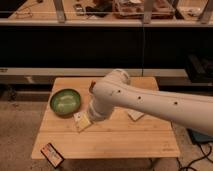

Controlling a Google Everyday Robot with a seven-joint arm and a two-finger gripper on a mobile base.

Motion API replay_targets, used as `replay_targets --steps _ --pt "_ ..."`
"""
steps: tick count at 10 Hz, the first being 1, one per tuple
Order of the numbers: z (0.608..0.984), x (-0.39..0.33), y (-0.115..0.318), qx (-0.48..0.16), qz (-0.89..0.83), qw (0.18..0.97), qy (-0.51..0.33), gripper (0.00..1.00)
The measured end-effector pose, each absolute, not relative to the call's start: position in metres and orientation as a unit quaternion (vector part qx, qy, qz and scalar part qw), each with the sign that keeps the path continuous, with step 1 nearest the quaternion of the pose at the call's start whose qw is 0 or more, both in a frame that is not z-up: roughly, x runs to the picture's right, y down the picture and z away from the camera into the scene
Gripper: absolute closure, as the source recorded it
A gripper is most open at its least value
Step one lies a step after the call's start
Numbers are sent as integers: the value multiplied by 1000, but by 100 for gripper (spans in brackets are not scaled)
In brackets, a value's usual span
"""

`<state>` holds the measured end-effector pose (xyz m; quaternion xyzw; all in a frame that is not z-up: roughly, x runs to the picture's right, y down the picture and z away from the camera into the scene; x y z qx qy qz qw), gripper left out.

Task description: Move the arm in a circular motion

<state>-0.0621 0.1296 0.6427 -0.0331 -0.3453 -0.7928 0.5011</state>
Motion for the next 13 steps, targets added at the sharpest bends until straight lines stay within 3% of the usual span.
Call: replay_targets --steps 5,9,13 --pt "730 -84 48 -46 -809 505 -298 20" --pt "799 35 27 -141 -757 579 -267 20" --pt "813 175 37 -210 -682 659 -239 20"
